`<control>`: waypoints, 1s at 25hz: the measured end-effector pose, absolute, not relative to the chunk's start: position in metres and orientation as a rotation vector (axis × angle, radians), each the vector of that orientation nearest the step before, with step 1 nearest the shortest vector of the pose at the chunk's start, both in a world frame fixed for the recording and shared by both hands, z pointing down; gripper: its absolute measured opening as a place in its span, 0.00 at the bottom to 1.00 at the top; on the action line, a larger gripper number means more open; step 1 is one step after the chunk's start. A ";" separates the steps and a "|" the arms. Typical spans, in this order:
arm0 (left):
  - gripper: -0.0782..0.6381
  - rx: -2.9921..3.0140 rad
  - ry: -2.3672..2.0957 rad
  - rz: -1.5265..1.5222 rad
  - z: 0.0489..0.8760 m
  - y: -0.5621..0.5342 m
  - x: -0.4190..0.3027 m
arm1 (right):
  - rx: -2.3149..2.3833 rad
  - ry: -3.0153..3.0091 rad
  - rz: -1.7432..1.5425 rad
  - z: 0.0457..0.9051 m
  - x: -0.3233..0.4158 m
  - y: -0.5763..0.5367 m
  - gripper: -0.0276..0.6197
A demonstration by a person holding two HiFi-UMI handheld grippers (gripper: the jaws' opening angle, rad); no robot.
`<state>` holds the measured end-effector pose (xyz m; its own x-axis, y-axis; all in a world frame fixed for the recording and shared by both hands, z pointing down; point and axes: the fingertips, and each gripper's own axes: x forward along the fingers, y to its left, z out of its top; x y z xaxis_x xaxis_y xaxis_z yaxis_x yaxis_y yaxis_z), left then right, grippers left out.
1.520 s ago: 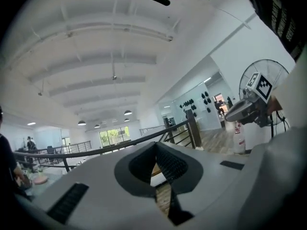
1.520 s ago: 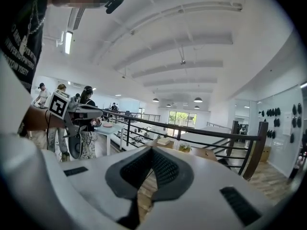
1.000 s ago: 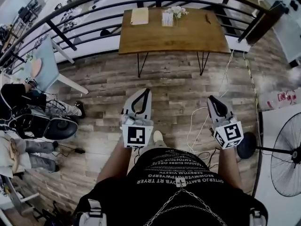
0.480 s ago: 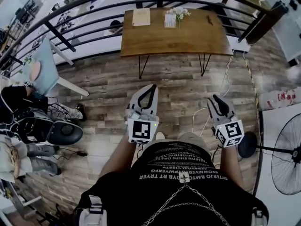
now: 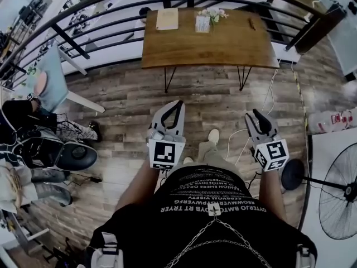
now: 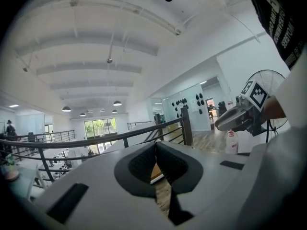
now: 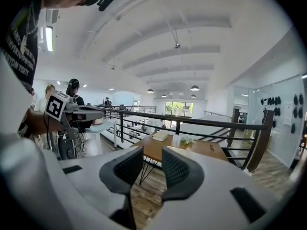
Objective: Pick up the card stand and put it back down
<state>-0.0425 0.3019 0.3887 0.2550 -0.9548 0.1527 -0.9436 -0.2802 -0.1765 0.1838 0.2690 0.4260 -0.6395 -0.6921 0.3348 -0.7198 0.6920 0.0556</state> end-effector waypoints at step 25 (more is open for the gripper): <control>0.15 -2.315 2.014 -0.371 0.374 0.138 -0.039 | 0.955 -2.652 0.161 0.421 0.184 0.071 0.22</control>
